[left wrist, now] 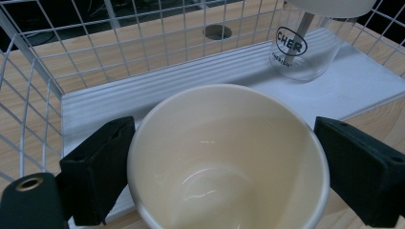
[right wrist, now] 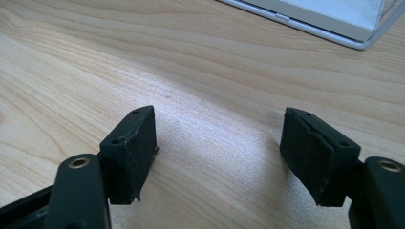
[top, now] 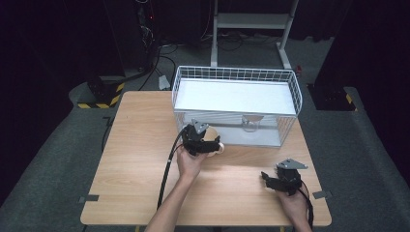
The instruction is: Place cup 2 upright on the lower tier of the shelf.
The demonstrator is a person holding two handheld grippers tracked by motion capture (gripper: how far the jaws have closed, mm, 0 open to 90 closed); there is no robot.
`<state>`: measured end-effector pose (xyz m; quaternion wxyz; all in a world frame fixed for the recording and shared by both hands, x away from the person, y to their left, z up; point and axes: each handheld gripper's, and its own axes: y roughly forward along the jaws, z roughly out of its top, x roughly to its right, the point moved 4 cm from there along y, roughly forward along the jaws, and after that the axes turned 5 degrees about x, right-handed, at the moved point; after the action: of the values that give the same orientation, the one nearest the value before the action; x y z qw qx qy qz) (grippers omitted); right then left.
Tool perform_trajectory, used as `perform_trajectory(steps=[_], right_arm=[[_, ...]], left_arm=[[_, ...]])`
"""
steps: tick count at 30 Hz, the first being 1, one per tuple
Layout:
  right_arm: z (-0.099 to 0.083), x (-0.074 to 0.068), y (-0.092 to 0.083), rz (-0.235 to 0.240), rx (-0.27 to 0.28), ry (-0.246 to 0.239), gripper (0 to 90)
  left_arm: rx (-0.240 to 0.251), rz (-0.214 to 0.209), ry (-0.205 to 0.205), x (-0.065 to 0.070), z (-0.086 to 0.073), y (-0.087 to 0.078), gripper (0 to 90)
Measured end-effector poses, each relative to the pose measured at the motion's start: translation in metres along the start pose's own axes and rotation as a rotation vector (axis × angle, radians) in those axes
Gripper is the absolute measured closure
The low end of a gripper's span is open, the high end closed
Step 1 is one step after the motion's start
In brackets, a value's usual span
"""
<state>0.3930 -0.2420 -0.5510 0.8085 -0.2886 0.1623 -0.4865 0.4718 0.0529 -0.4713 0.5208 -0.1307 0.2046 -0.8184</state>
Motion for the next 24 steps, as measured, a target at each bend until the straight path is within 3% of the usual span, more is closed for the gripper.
perform_trajectory(steps=[24], right_arm=[[0.0, -0.001, 0.0, 0.001, -0.002, 0.006, 28.6]], left_arm=[[0.019, 0.019, -0.024, -0.005, 0.004, 0.015, 10.1]])
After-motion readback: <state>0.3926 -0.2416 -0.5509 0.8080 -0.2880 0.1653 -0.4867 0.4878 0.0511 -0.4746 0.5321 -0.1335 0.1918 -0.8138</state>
